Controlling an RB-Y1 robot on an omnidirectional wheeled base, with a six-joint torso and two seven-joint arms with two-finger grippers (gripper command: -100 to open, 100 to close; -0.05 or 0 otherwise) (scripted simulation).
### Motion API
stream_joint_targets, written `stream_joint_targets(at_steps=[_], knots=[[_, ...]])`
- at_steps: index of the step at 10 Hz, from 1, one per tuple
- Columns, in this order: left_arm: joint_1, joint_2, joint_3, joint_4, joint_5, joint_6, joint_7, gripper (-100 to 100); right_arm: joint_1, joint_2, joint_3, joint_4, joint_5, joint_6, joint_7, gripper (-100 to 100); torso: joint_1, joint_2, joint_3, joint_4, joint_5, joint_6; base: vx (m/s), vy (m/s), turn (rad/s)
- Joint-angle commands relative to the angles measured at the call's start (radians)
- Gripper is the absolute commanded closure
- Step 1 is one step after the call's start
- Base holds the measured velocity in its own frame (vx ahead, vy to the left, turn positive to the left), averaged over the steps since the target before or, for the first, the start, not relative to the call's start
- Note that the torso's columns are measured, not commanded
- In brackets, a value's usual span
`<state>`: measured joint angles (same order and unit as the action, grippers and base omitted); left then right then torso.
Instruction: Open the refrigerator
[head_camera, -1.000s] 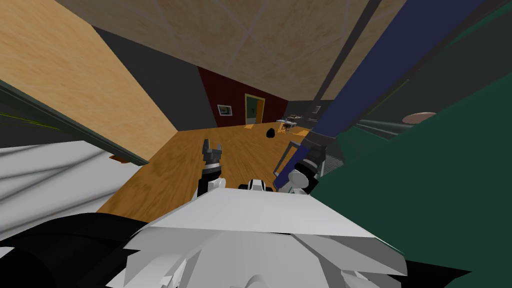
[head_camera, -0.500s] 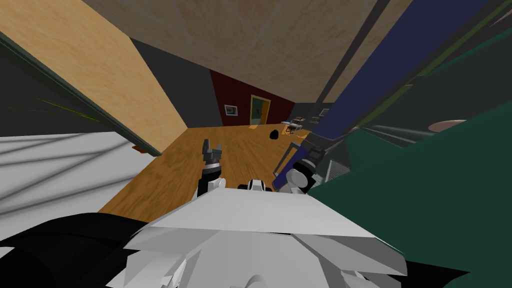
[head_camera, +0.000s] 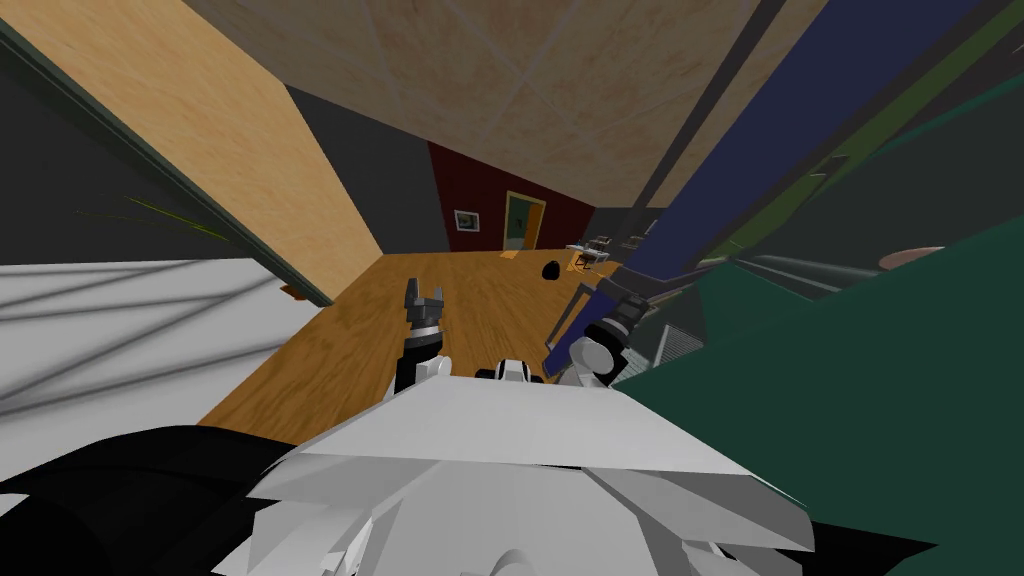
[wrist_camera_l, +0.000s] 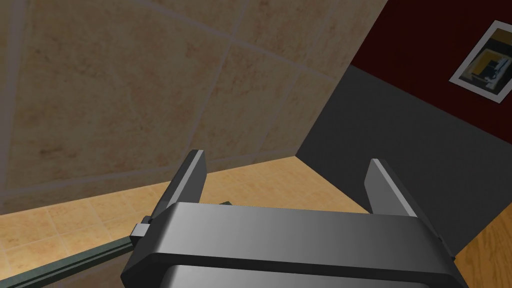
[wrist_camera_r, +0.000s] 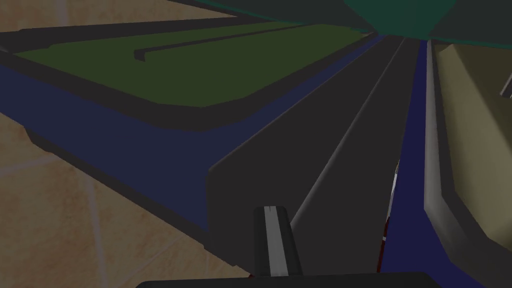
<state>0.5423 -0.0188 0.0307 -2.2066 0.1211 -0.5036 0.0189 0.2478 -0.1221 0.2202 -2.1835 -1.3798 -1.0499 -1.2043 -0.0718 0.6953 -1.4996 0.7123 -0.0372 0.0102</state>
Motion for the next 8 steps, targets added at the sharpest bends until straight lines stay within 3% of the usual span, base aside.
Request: stream_joint_targets(at_steps=[1, 3, 5, 8], knots=[[0.000, 0.000, 0.000, 0.000, 0.000, 0.000, 0.000, 0, 0.029, 0.060, 0.006, 0.018, -0.041, -0.036, -0.029, -100, 0.010, 0.007, 0.003, 0.006, 0.008, -0.002, -0.005, -0.085, 0.075], [0.000, 0.000, 0.000, 0.000, 0.000, 0.000, 0.000, 0, 0.031, 0.113, 0.013, 0.018, -0.055, -0.047, -0.045, -100, 0.055, 0.032, 0.019, 0.020, 0.030, -0.006, 0.015, -0.071, 0.108], [0.000, 0.000, 0.000, 0.000, 0.000, 0.000, 0.000, 0, 0.032, 0.150, 0.017, 0.018, -0.061, -0.051, -0.052, -100, 0.067, 0.039, 0.022, 0.024, 0.035, -0.009, 0.006, -0.034, 0.014], [0.000, 0.000, 0.000, 0.000, 0.000, 0.000, 0.000, 0, 0.025, 0.150, 0.018, -0.014, -0.075, -0.047, -0.007, -100, 0.070, 0.042, 0.024, 0.026, 0.037, -0.010, 0.042, -0.078, 0.007]])
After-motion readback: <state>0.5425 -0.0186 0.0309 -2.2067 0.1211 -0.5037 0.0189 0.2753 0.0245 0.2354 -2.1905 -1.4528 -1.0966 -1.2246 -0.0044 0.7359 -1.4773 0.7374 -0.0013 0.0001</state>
